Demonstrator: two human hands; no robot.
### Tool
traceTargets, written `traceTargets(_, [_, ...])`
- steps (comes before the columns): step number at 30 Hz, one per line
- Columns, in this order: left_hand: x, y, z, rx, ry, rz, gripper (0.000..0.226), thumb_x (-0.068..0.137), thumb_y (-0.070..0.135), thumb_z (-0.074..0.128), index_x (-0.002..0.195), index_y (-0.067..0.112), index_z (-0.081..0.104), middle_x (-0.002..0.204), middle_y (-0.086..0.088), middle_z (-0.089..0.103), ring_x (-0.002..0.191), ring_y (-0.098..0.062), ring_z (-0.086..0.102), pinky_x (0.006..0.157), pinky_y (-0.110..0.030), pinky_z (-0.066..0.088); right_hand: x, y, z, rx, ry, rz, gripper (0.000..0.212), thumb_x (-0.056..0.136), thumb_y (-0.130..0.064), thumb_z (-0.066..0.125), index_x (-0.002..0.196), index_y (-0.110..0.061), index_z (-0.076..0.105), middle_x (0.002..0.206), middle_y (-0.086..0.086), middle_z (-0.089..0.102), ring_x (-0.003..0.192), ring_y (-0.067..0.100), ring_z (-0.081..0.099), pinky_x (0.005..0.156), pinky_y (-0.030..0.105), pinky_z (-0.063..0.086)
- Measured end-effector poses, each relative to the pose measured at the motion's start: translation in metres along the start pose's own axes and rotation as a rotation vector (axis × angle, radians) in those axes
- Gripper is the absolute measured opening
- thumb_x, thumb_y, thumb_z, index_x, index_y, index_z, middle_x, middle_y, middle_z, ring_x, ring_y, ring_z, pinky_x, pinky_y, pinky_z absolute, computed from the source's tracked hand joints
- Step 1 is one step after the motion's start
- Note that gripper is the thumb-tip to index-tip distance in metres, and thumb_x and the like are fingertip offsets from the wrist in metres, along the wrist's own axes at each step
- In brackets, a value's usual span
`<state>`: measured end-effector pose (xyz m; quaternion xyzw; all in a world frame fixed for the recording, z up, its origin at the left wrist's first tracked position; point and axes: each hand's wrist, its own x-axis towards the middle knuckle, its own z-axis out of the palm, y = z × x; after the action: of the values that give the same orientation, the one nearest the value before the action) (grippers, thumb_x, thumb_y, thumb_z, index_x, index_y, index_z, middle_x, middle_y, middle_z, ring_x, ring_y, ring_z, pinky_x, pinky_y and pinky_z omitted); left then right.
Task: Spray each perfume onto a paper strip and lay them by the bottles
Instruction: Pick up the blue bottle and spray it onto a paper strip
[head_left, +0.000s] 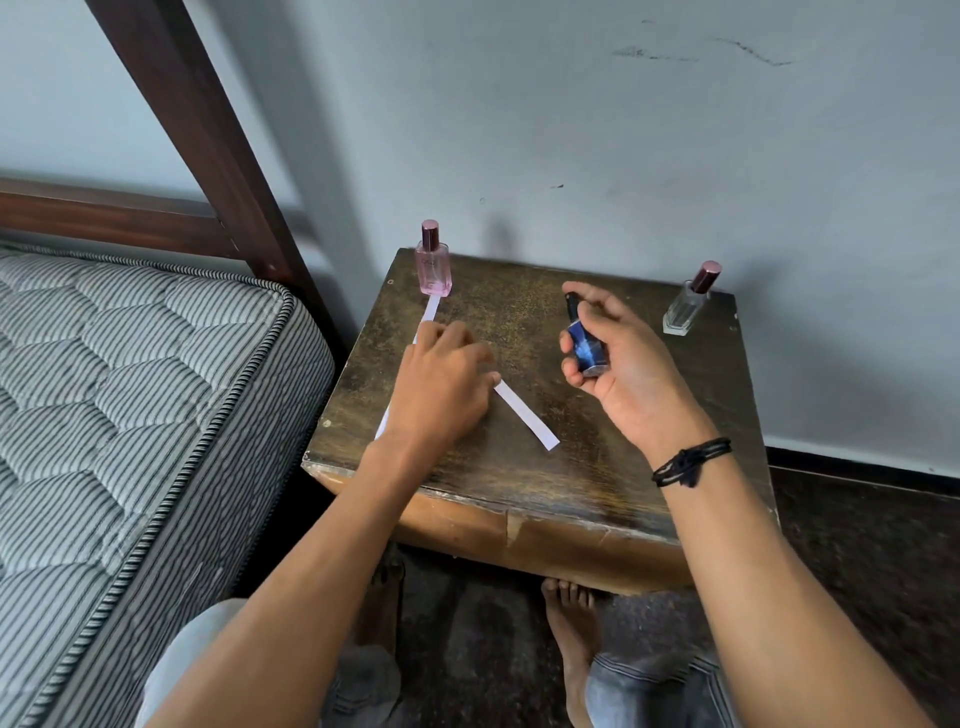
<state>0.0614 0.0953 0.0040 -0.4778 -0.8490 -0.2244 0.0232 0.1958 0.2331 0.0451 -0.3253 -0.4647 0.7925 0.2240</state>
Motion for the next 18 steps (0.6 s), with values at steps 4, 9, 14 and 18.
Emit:
traceTargets(4, [-0.005, 0.006, 0.011, 0.166, -0.049, -0.084, 0.031, 0.092, 0.042, 0.062, 0.111, 0.02, 0.073, 0.127, 0.004, 0.057, 0.127, -0.026, 0.036, 0.101, -0.044, 0.035, 0.001, 0.003, -0.001, -0.185, 0.048, -0.01, 0.024, 0.106, -0.014, 0.053, 0.123, -0.021, 0.068, 0.07, 0.008, 0.06, 0.05, 0.017, 0.054, 0.056, 0.032, 0.042])
traceTargets(9, [-0.003, 0.006, 0.014, 0.187, -0.068, -0.1, 0.034, 0.09, 0.046, 0.063, 0.114, 0.023, 0.071, 0.13, 0.004, 0.055, 0.132, -0.027, 0.033, 0.105, -0.046, 0.031, 0.003, 0.006, 0.0, -0.231, 0.037, 0.005, 0.023, 0.106, -0.016, 0.053, 0.12, -0.024, 0.07, 0.068, 0.007, 0.061, 0.05, 0.018, 0.054, 0.054, 0.03, 0.043])
traceTargets(14, [0.001, 0.006, 0.014, 0.082, -0.099, -0.103, 0.023, 0.091, 0.039, 0.065, 0.11, 0.027, 0.07, 0.131, 0.006, 0.054, 0.136, -0.026, 0.029, 0.106, -0.046, 0.028, 0.003, 0.007, -0.001, -0.258, 0.036, 0.002, 0.023, 0.106, -0.017, 0.053, 0.12, -0.024, 0.07, 0.067, 0.006, 0.061, 0.049, 0.017, 0.053, 0.05, 0.027, 0.042])
traceTargets(18, [0.002, 0.006, 0.015, 0.035, -0.112, -0.093, 0.015, 0.091, 0.035, 0.067, 0.103, 0.027, 0.07, 0.129, 0.007, 0.054, 0.135, -0.024, 0.027, 0.105, -0.045, 0.025, 0.004, 0.007, -0.003, -0.258, 0.04, 0.0, 0.023, 0.106, -0.017, 0.054, 0.119, -0.024, 0.071, 0.067, 0.006, 0.061, 0.049, 0.017, 0.052, 0.051, 0.028, 0.041])
